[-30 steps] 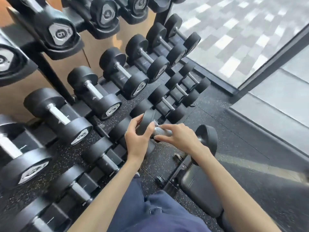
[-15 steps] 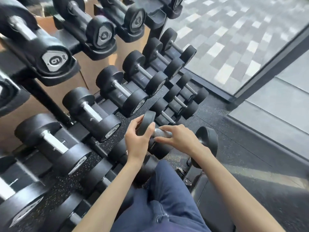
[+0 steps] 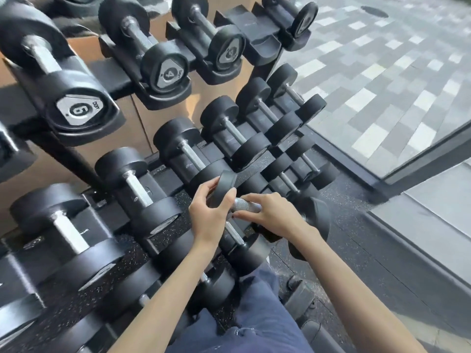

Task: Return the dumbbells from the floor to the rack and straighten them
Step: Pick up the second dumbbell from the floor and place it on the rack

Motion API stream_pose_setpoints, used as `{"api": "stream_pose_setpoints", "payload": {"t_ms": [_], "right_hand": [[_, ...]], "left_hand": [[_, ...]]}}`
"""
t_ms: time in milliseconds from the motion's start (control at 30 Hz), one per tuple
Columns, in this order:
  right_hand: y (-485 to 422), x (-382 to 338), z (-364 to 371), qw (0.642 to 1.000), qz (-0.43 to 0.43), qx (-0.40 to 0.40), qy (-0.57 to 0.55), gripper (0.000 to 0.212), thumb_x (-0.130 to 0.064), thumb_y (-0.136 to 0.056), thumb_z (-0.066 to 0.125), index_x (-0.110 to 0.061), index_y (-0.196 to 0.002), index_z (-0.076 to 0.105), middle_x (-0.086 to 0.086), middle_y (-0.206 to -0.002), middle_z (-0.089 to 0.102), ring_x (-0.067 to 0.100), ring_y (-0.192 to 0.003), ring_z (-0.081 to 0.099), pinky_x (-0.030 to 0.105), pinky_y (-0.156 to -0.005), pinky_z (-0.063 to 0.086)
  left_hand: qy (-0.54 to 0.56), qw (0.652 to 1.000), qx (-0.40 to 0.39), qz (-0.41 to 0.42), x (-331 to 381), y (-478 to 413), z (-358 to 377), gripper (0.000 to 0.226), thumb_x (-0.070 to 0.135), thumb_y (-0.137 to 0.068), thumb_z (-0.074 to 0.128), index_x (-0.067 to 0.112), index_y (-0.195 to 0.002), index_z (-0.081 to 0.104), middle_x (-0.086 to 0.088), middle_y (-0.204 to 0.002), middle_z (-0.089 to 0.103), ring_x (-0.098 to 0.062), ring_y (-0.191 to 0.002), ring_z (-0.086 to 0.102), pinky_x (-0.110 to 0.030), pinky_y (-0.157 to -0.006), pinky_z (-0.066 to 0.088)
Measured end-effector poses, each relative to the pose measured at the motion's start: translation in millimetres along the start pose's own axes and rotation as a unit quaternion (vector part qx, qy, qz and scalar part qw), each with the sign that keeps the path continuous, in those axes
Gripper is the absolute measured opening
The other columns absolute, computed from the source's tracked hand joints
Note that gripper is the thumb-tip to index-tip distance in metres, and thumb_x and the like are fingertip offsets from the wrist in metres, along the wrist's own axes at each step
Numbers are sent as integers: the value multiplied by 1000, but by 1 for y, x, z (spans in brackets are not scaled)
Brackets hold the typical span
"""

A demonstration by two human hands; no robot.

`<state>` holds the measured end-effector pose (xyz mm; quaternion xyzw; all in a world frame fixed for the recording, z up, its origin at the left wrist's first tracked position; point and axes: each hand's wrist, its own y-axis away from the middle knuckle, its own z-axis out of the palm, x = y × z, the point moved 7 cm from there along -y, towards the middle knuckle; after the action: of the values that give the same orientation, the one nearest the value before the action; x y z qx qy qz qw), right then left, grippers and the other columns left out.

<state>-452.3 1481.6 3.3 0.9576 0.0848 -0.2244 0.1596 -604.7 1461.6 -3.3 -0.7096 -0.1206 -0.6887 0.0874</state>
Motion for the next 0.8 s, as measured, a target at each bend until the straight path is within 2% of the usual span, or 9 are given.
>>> {"api": "stream_pose_setpoints", "payload": {"t_ms": [67, 167, 267, 367, 433, 533, 600, 667, 800], "right_hand": [[-17, 21, -12, 1000, -6, -11, 3, 50, -73, -71, 54, -43, -110, 58, -7, -81, 66, 14, -76, 59, 31, -68, 49], [-38, 54, -35, 1000, -14, -24, 10, 48, -72, -72, 54, -43, -109, 58, -6, -88, 68, 15, -82, 61, 32, -70, 49], [-59, 90, -60, 999, -21, -42, 12, 47, -71, -73, 54, -42, -109, 58, -6, -88, 69, 16, -86, 62, 33, -75, 50], [-77, 123, -89, 998, -24, -55, 31, 50, -71, -73, 55, -42, -115, 57, -7, -96, 67, 17, -93, 60, 30, -70, 44], [-87, 141, -107, 997, -36, -52, 43, 51, -68, -75, 56, -39, -117, 57, -7, -92, 66, 17, -93, 60, 28, -65, 39], [-100, 160, -128, 996, -49, -44, 52, 51, -69, -74, 55, -38, -115, 58, -6, -93, 68, 17, -93, 61, 31, -70, 44], [-107, 170, -136, 997, -48, -49, 47, 50, -70, -73, 56, -41, -114, 58, -6, -95, 69, 18, -95, 61, 33, -74, 46], [-113, 176, -142, 997, -45, -56, 36, 49, -70, -72, 56, -44, -113, 57, -4, -101, 68, 21, -99, 60, 34, -77, 47], [-125, 179, -151, 996, -50, -60, 34, 52, -72, -71, 55, -46, -115, 55, -3, -107, 67, 23, -104, 58, 35, -80, 46]], "left_hand": [[-5, 1000, 14, -10, -3, -12, 24, 31, 24, -80, 71, 22, -110, 62, 9, -110, 64, 7, -102, 53, -2, -86, 38], [-13, 999, 32, -17, -2, -29, 65, 29, 20, -80, 71, 23, -107, 61, 12, -106, 63, 15, -97, 52, -1, -85, 36], [-10, 998, 42, -36, 0, -43, 110, 27, 20, -80, 71, 23, -105, 62, 11, -105, 65, 8, -96, 55, -5, -86, 39], [-8, 998, 48, -44, 6, -55, 153, 27, 24, -80, 71, 23, -106, 62, 10, -106, 65, 10, -96, 55, -3, -83, 39], [3, 998, 49, -49, 10, -62, 178, 29, 29, -79, 70, 28, -106, 61, 11, -108, 64, 10, -99, 55, -2, -83, 38], [10, 997, 57, -55, 14, -72, 206, 36, 42, -72, 67, 30, -106, 62, 10, -110, 65, -2, -106, 56, -13, -90, 43], [11, 996, 65, -59, 17, -77, 219, 43, 47, -69, 65, 26, -106, 64, 7, -108, 66, -8, -106, 58, -25, -94, 45], [17, 995, 84, -60, 20, -82, 225, 47, 51, -65, 63, 25, -104, 64, 7, -106, 67, -10, -104, 59, -29, -95, 46], [20, 993, 99, -61, 25, -92, 231, 47, 48, -66, 65, 22, -106, 64, 4, -106, 67, -13, -104, 59, -38, -97, 46]]}}
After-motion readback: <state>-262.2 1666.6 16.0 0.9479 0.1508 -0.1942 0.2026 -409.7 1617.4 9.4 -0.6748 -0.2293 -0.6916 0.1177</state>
